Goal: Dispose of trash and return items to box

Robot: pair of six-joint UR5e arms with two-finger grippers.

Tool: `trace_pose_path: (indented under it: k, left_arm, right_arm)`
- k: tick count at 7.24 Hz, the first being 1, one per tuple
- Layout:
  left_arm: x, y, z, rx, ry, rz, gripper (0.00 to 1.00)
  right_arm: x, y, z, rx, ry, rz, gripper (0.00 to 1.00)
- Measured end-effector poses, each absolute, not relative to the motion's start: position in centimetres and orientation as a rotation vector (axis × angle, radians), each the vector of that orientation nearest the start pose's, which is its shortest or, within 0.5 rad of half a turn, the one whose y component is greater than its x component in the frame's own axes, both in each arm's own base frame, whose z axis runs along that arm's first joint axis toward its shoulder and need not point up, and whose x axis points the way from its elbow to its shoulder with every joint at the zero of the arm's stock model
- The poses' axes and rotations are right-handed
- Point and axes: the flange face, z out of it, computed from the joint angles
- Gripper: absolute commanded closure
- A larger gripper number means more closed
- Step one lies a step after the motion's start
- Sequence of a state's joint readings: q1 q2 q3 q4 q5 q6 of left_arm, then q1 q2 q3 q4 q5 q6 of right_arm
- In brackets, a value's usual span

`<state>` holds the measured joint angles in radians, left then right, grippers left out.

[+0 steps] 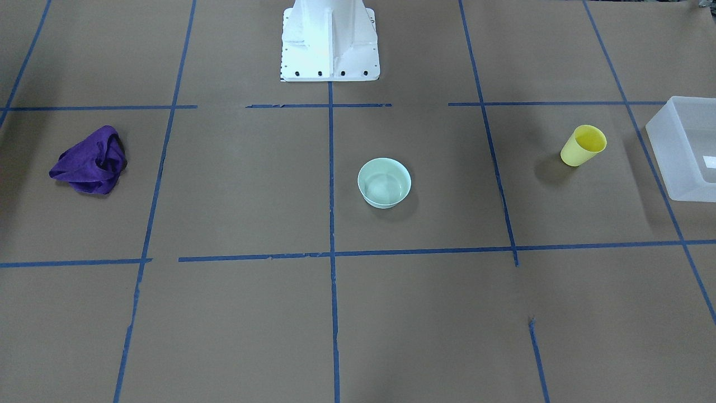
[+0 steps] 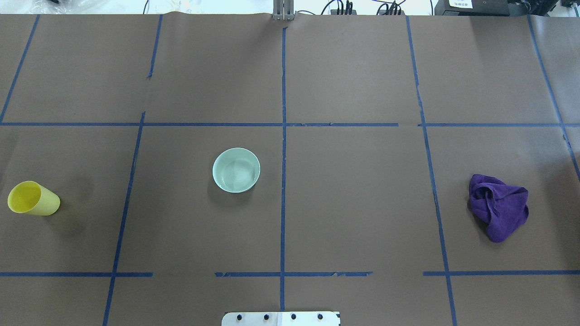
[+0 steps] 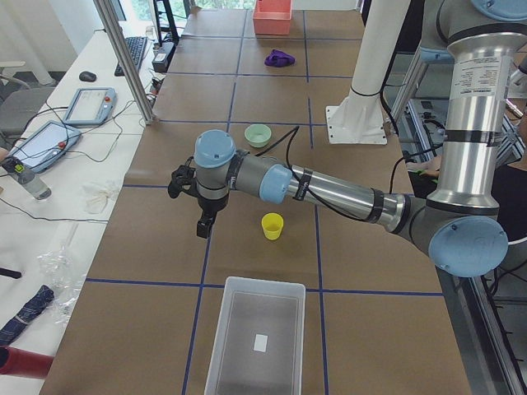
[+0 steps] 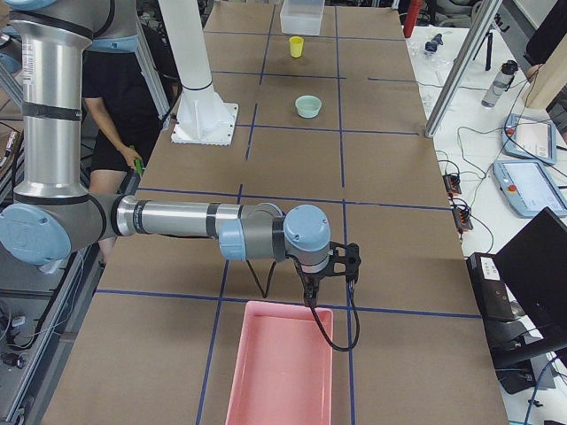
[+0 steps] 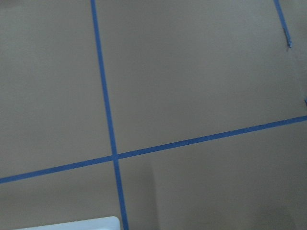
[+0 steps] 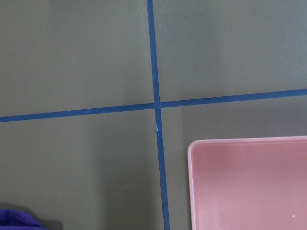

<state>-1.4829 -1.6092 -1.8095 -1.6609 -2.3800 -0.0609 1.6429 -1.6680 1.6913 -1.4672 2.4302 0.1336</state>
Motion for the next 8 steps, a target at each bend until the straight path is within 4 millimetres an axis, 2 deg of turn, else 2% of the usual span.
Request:
trace_pose_path:
  k: [2, 3, 4, 6, 8]
  left_arm:
    - [0.6, -51.9, 49.8, 0.309, 0.841, 0.224, 0.00]
    - [1.6, -51.8, 50.2, 0.295, 0.846, 0.231, 0.00]
    - [2.6, -50.9, 51.1, 0.267, 0.853, 0.211, 0.00]
    - [4.9, -46.2, 54.7, 0.227, 0.897, 0.104, 0.00]
    - [8.8, -41.5, 56.4, 0.189, 0.962, 0.019, 0.00]
  right_arm:
    - [9.0, -45.7, 61.2, 0.124, -0.861, 0.122, 0.00]
    - [9.0, -45.7, 60.2, 0.144, -0.856, 0.112, 0.00]
    - [9.0, -45.3, 60.2, 0.143, -0.855, 0.114, 0.00]
    - [8.6, -45.1, 60.5, 0.117, -0.864, 0.144, 0.00]
    - [8.1, -45.4, 59.8, 0.108, -0.871, 0.173, 0.00]
